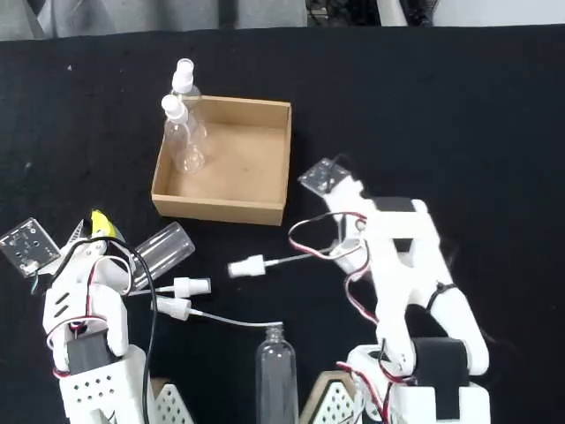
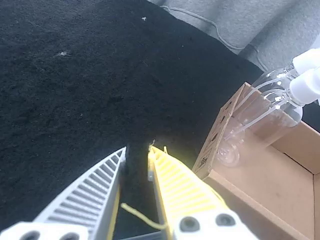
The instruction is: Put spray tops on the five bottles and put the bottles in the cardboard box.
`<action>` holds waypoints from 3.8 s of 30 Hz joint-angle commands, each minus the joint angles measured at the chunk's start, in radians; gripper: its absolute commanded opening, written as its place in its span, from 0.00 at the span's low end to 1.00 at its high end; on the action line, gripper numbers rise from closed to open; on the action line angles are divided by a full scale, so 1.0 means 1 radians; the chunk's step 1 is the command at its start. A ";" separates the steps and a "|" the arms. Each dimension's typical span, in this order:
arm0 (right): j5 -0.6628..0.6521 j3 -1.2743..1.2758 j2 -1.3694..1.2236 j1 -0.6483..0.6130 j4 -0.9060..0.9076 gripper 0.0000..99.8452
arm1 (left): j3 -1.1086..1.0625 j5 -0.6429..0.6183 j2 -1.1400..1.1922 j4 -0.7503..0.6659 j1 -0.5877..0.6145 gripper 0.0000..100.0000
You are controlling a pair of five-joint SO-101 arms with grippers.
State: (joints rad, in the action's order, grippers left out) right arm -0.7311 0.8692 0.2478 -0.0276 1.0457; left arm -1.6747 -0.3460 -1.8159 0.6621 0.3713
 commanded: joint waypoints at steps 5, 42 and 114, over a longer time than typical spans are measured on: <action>-0.041 0.004 0.008 -0.041 0.032 0.33 | -0.025 0.008 -0.012 -0.011 0.008 0.07; -0.278 0.005 0.015 0.048 0.037 0.15 | -0.025 0.008 -0.012 -0.011 0.008 0.07; 0.304 0.246 0.951 -0.247 0.072 0.03 | -0.022 0.005 -0.012 -0.018 0.067 0.07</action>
State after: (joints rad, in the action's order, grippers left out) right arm -0.4703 1.1116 1.1730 -0.2639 1.1730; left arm -1.6747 -0.3460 -1.8159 0.6621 0.4005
